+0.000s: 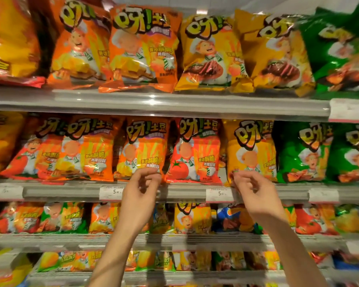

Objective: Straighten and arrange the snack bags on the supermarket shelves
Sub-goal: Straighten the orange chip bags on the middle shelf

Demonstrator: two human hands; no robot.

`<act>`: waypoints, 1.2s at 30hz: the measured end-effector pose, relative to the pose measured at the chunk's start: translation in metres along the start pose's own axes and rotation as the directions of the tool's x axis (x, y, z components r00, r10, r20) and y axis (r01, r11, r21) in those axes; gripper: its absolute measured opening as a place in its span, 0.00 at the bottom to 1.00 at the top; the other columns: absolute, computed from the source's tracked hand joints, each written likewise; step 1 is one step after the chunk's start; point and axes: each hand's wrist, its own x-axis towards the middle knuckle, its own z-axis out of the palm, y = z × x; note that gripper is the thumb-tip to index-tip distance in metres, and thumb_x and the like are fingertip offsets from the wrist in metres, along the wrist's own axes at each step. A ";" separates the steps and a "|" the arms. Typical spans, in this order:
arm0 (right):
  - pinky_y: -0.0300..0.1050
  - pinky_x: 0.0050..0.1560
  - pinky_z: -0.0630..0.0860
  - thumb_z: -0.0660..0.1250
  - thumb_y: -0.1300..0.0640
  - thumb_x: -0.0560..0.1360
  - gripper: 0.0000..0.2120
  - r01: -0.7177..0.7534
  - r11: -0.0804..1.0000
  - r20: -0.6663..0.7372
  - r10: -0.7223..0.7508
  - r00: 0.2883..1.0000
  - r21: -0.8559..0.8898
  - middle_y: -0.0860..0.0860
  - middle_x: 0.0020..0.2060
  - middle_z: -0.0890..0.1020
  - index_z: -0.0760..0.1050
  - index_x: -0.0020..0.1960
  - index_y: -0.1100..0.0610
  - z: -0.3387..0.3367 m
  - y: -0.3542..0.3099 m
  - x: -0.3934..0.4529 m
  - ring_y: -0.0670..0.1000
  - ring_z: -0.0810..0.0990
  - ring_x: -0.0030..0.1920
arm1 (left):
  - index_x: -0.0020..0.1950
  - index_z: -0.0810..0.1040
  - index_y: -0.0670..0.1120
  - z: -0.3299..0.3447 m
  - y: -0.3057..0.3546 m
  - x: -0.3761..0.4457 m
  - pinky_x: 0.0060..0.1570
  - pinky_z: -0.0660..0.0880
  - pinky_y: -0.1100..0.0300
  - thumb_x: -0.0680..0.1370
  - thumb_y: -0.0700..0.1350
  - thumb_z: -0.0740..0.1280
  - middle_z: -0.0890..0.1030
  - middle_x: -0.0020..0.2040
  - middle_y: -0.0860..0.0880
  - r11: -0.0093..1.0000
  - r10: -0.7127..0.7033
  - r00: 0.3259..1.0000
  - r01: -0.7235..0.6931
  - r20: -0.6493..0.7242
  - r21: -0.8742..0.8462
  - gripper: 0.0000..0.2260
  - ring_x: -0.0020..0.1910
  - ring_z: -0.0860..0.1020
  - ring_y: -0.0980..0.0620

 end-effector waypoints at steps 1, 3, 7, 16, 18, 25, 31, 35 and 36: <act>0.26 0.35 0.73 0.66 0.52 0.81 0.07 0.016 1.000 0.016 -0.016 1.000 -0.019 0.48 0.42 0.84 0.80 0.57 0.51 0.000 -0.004 0.007 0.34 0.79 0.39 | 0.55 0.80 0.54 0.007 0.006 0.007 0.42 0.75 0.69 0.82 0.47 0.69 0.83 0.47 0.59 0.999 0.030 1.000 -0.030 0.004 0.029 0.03 0.45 0.81 0.59; 0.24 0.38 0.72 0.66 0.49 0.81 0.08 0.057 0.996 0.048 -0.054 0.997 -0.062 0.43 0.45 0.84 0.79 0.58 0.47 0.002 -0.013 0.023 0.32 0.80 0.42 | 0.57 0.80 0.53 0.024 0.016 0.024 0.43 0.73 0.70 0.81 0.48 0.70 0.83 0.46 0.58 0.982 0.119 0.993 -0.118 0.005 0.149 0.06 0.46 0.80 0.59; 0.33 0.52 0.76 0.65 0.44 0.81 0.19 0.162 0.967 0.152 -0.133 0.979 -0.196 0.41 0.60 0.82 0.74 0.70 0.48 0.014 -0.025 0.048 0.35 0.80 0.54 | 0.72 0.75 0.47 0.052 0.026 0.057 0.60 0.74 0.59 0.82 0.54 0.67 0.80 0.66 0.48 0.831 0.237 0.968 -0.244 0.079 0.499 0.20 0.63 0.78 0.50; 0.43 0.68 0.72 0.65 0.45 0.82 0.33 0.083 0.986 0.282 -0.039 0.959 -0.145 0.46 0.74 0.73 0.56 0.82 0.50 0.031 -0.016 0.060 0.48 0.74 0.70 | 0.62 0.80 0.46 0.067 0.026 0.080 0.42 0.76 0.53 0.82 0.60 0.64 0.85 0.48 0.47 0.669 0.260 0.955 -0.284 0.142 0.687 0.20 0.49 0.82 0.46; 0.51 0.70 0.74 0.64 0.46 0.82 0.31 0.058 0.995 0.258 -0.035 0.966 -0.084 0.47 0.74 0.72 0.58 0.81 0.49 0.029 -0.016 0.064 0.48 0.75 0.70 | 0.66 0.78 0.46 0.067 0.029 0.080 0.46 0.79 0.53 0.80 0.61 0.66 0.85 0.53 0.49 0.723 0.240 0.963 -0.264 0.126 0.639 0.23 0.51 0.82 0.48; 0.37 0.57 0.74 0.62 0.44 0.83 0.26 0.029 0.999 0.193 -0.033 0.981 0.023 0.46 0.72 0.72 0.62 0.78 0.47 0.032 -0.020 0.070 0.44 0.76 0.63 | 0.73 0.75 0.45 0.069 0.033 0.077 0.57 0.80 0.50 0.78 0.63 0.69 0.82 0.58 0.48 0.838 0.232 0.972 -0.223 0.044 0.498 0.30 0.57 0.80 0.49; 0.44 0.63 0.74 0.60 0.34 0.79 0.33 0.002 0.999 0.198 -0.013 0.980 0.052 0.49 0.74 0.71 0.60 0.79 0.48 0.029 -0.027 0.078 0.47 0.75 0.67 | 0.71 0.76 0.51 0.066 0.029 0.072 0.52 0.79 0.60 0.77 0.61 0.71 0.80 0.60 0.52 0.951 0.171 0.984 -0.175 0.038 0.256 0.25 0.55 0.79 0.59; 0.54 0.66 0.76 0.63 0.23 0.68 0.48 -0.038 0.995 0.253 0.014 0.967 0.090 0.52 0.72 0.73 0.62 0.78 0.51 0.029 -0.034 0.083 0.51 0.77 0.68 | 0.70 0.76 0.52 0.065 0.030 0.069 0.49 0.74 0.67 0.73 0.66 0.69 0.78 0.60 0.55 0.974 0.139 0.989 -0.145 0.046 0.176 0.30 0.56 0.77 0.62; 0.57 0.65 0.78 0.65 0.25 0.68 0.47 -0.053 0.993 0.256 0.025 0.966 0.102 0.52 0.70 0.75 0.63 0.77 0.52 0.028 -0.037 0.084 0.52 0.79 0.66 | 0.70 0.76 0.52 0.065 0.030 0.068 0.49 0.74 0.66 0.73 0.67 0.68 0.78 0.60 0.55 0.975 0.138 0.989 -0.144 0.049 0.170 0.31 0.56 0.77 0.61</act>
